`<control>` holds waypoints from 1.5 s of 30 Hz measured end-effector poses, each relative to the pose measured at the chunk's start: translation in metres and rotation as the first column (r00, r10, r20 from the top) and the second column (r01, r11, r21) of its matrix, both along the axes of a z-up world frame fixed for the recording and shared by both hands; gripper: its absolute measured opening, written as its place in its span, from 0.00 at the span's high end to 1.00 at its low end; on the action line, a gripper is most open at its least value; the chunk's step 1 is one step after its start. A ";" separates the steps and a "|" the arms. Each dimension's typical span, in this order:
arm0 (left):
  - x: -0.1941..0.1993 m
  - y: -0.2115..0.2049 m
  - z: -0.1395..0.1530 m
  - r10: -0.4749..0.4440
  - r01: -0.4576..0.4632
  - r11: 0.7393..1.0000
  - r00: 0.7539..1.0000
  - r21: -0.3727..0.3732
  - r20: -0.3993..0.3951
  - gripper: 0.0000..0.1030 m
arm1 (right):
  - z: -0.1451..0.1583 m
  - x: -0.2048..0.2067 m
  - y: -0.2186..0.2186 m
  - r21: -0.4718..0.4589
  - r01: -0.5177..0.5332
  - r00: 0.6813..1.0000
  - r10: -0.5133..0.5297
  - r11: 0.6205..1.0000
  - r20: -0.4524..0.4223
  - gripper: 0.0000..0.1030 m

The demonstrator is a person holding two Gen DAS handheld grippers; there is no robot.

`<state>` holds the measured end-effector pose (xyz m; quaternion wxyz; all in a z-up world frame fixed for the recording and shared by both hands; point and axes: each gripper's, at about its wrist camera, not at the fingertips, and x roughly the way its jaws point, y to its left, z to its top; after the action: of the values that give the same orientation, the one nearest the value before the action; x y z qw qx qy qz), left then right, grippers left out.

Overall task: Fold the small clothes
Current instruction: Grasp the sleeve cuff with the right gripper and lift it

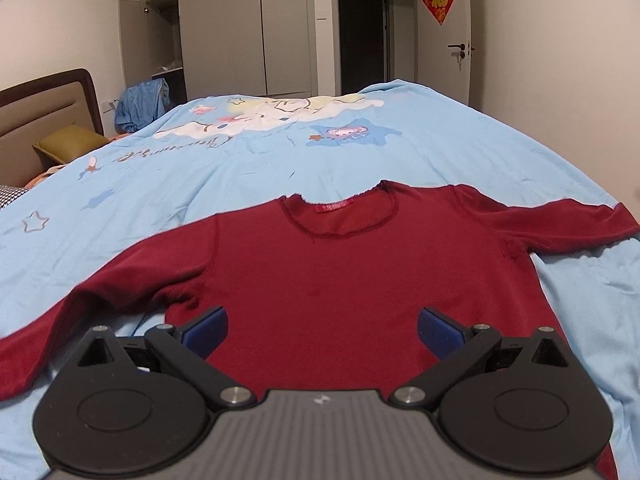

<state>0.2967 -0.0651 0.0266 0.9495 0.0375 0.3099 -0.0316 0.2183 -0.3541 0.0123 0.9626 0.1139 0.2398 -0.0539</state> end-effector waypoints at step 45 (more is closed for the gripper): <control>0.143 0.012 -0.012 0.137 -0.139 0.976 0.990 -0.167 -0.020 0.00 | 0.034 0.204 -0.067 -0.275 0.159 0.977 -0.112 0.948 0.180 0.94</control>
<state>0.4393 -0.0528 0.0150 0.9479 -0.0645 0.3118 0.0083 0.4222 -0.4209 0.0468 0.9792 -0.0073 0.1419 -0.1451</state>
